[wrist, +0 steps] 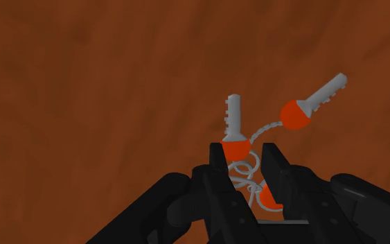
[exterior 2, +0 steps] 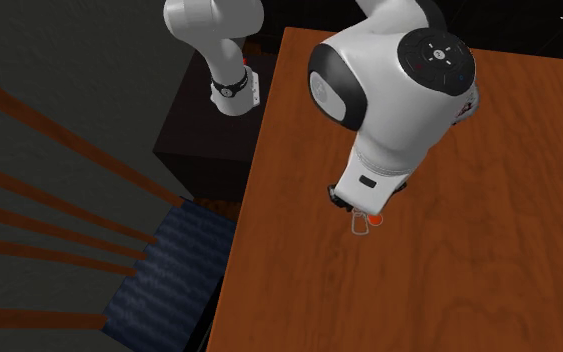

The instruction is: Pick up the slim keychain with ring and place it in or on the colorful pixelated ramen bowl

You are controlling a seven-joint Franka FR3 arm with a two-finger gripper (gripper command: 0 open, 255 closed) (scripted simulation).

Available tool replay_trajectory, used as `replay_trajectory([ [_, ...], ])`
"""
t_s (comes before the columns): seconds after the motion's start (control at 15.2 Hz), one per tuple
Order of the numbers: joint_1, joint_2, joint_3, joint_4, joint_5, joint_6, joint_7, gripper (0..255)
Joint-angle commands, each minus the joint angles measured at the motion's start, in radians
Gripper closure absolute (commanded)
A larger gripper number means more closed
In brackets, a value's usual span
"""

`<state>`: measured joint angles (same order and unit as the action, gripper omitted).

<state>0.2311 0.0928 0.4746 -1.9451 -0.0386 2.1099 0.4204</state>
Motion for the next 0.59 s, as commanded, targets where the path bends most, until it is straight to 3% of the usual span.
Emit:
replay_trajectory([
  [0.0,0.001,-0.005,0.002,0.014,0.005,-0.022,-0.002,255],
  [0.53,-0.002,-0.031,0.002,0.094,0.020,-0.125,-0.011,255],
])
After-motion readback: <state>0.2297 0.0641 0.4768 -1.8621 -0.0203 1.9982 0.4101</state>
